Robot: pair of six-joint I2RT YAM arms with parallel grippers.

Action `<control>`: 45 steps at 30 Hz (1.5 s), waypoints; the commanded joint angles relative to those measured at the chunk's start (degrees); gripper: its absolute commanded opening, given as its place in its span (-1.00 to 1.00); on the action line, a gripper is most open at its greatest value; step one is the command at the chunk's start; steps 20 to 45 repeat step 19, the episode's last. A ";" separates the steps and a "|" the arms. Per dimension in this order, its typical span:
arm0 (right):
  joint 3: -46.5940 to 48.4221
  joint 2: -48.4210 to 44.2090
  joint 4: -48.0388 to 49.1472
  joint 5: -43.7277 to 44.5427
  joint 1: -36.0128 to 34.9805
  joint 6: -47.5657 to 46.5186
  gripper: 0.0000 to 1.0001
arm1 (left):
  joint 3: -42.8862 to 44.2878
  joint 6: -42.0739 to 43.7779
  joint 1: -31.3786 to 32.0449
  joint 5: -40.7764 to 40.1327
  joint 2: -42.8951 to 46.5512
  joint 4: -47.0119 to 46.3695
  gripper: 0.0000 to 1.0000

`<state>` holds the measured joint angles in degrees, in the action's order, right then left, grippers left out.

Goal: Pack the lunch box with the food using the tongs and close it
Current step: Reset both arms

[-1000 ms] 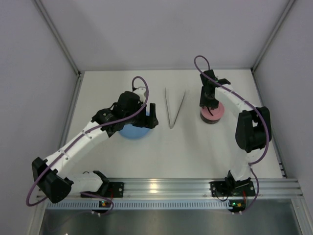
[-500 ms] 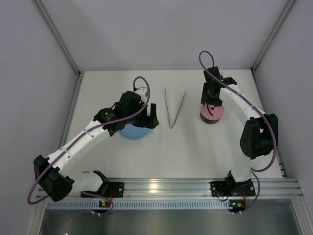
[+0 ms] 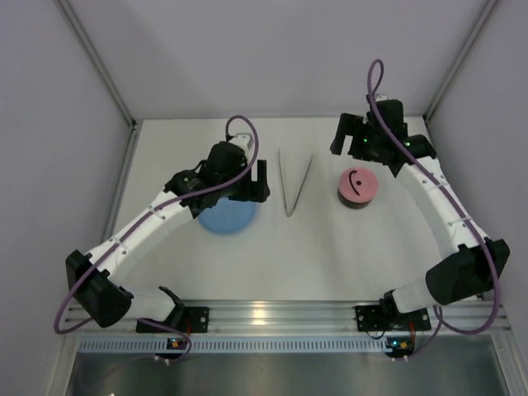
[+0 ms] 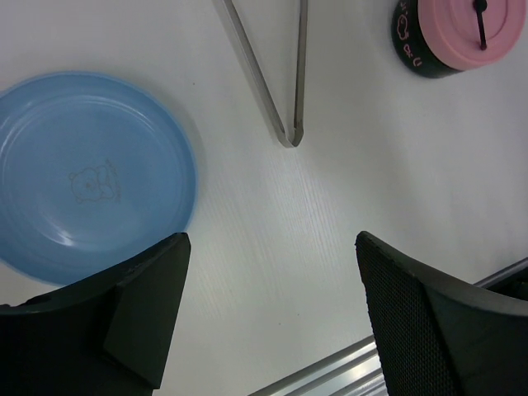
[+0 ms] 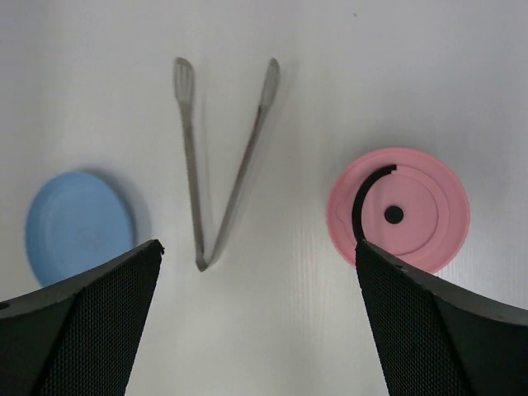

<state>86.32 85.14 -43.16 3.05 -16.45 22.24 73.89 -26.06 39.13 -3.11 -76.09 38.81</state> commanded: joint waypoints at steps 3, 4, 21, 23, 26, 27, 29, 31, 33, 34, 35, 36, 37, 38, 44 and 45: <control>0.69 -7.71 14.67 -9.63 -0.95 -0.71 0.99 | 9.95 -1.71 -0.20 -5.76 -5.27 -0.48 0.75; 0.34 -8.15 16.86 -11.03 -1.04 -0.36 0.99 | 11.35 -1.71 -0.20 -6.28 -6.16 -0.31 0.76; -8.45 -12.01 29.53 -15.54 -1.31 -0.71 0.99 | 31.83 -1.01 -0.20 -14.11 -17.77 3.99 0.97; -8.45 -12.01 29.53 -15.54 -1.31 -0.71 0.99 | 31.83 -1.01 -0.20 -14.11 -17.77 3.99 0.97; -8.45 -12.01 29.53 -15.54 -1.31 -0.71 0.99 | 31.83 -1.01 -0.20 -14.11 -17.77 3.99 0.97; -8.45 -12.01 29.53 -15.54 -1.31 -0.71 0.99 | 31.83 -1.01 -0.20 -14.11 -17.77 3.99 0.97; -8.45 -12.01 29.53 -15.54 -1.31 -0.71 0.99 | 31.83 -1.01 -0.20 -14.11 -17.77 3.99 0.97; -8.45 -12.01 29.53 -15.54 -1.31 -0.71 0.99 | 31.83 -1.01 -0.20 -14.11 -17.77 3.99 0.97; -8.45 -12.01 29.53 -15.54 -1.31 -0.71 0.99 | 31.83 -1.01 -0.20 -14.11 -17.77 3.99 0.97; -8.45 -12.01 29.53 -15.54 -1.31 -0.71 0.99 | 31.83 -1.01 -0.20 -14.11 -17.77 3.99 0.97; -8.45 -12.01 29.53 -15.54 -1.31 -0.71 0.99 | 31.83 -1.01 -0.20 -14.11 -17.77 3.99 0.97; -8.45 -12.01 29.53 -15.54 -1.31 -0.71 0.99 | 31.83 -1.01 -0.20 -14.11 -17.77 3.99 0.97; -8.45 -12.01 29.53 -15.54 -1.31 -0.71 0.99 | 31.83 -1.01 -0.20 -14.11 -17.77 3.99 0.97; -8.45 -12.01 29.53 -15.54 -1.31 -0.71 0.99 | 31.83 -1.01 -0.20 -14.11 -17.77 3.99 0.97; -8.45 -12.01 29.53 -15.54 -1.31 -0.71 0.99 | 31.83 -1.01 -0.20 -14.11 -17.77 3.99 0.97; -8.45 -12.01 29.53 -15.54 -1.31 -0.71 0.99 | 31.83 -1.01 -0.20 -14.11 -17.77 3.99 0.97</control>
